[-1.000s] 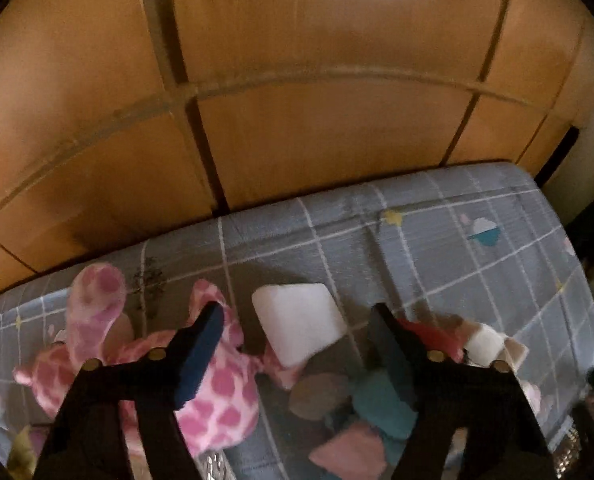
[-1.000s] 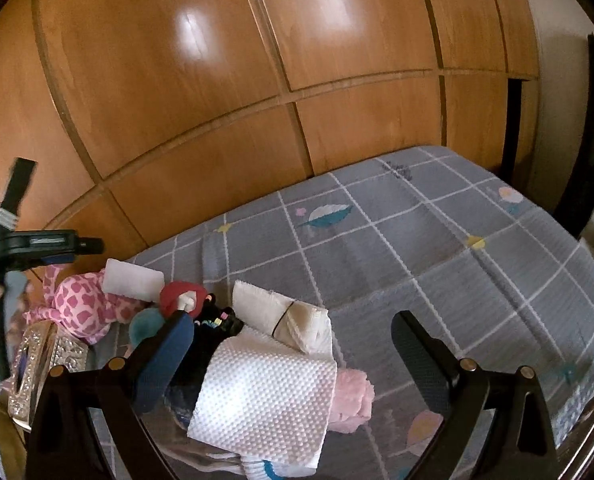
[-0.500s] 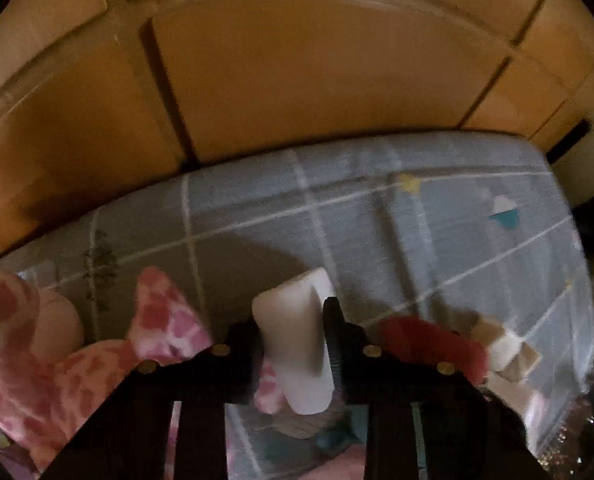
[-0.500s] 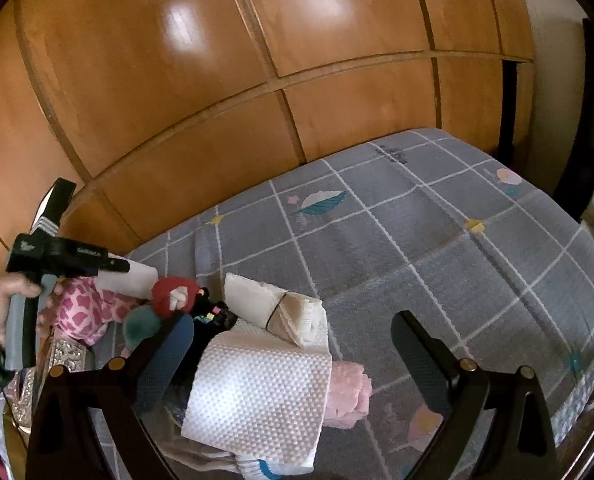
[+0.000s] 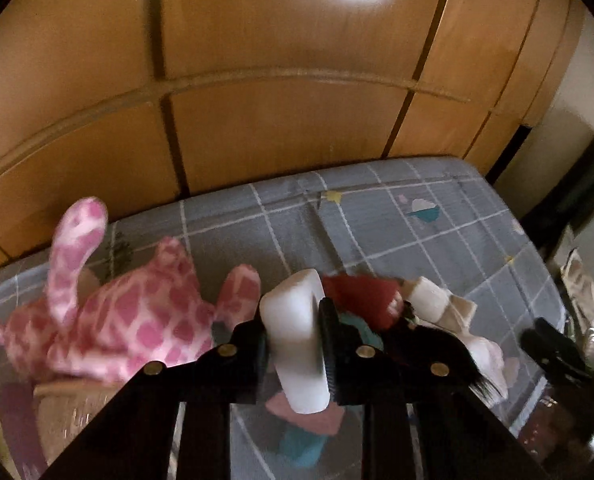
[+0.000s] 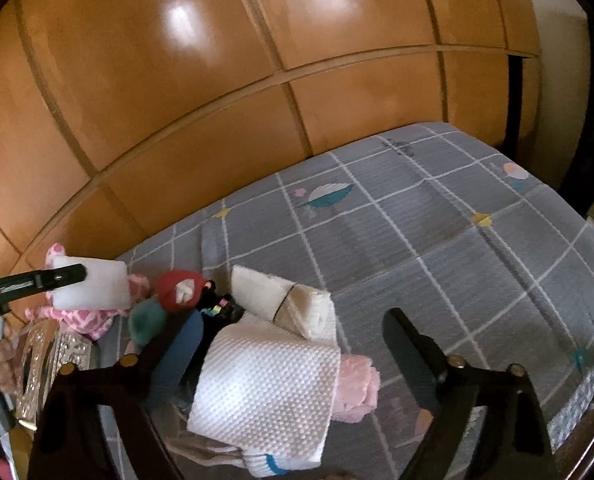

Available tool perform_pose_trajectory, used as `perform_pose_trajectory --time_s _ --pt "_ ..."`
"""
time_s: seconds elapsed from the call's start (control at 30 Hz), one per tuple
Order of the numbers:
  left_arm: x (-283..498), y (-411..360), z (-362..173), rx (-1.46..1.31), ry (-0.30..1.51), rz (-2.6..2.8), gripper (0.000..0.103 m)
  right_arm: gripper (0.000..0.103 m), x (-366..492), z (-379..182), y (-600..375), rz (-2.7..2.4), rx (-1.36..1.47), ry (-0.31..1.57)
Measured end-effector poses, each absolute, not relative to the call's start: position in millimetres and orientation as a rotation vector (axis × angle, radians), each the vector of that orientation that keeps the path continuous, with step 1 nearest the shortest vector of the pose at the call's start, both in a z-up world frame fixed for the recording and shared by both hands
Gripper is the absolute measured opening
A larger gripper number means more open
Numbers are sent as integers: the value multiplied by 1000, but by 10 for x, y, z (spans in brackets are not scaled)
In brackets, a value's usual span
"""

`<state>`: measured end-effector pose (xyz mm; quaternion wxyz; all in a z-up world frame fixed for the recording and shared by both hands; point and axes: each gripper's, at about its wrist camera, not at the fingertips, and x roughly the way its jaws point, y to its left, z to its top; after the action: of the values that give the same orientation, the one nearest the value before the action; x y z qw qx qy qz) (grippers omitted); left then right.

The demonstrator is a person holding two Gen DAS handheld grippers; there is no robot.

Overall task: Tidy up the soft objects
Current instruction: 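Carry the white block into the gold tray with the left tool while the right tool reaches the blue teddy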

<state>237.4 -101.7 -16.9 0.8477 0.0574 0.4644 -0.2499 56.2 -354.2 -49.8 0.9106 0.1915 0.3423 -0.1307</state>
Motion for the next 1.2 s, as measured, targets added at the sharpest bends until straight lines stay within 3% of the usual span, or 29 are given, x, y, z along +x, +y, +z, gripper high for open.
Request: perform_pose_trajectory --time_s 0.27,0.43,0.7,0.87,1.2 --pt "1980 -571 83 45 902 -509 23 64 706 -472 -2954 -37 347 762" --pt "1858 -349 156 8 882 -506 23 64 1047 -520 -2354 83 255 809" --pt "1682 -96 262 -43 850 -512 23 64 1869 -1115 -2025 4 202 1007" --pt "1663 43 307 -79 834 -506 23 56 1957 -1320 -1954 -60 147 1033" --pt "2025 -187 428 -99 834 -495 23 56 1905 -1421 -2088 -23 220 1061"
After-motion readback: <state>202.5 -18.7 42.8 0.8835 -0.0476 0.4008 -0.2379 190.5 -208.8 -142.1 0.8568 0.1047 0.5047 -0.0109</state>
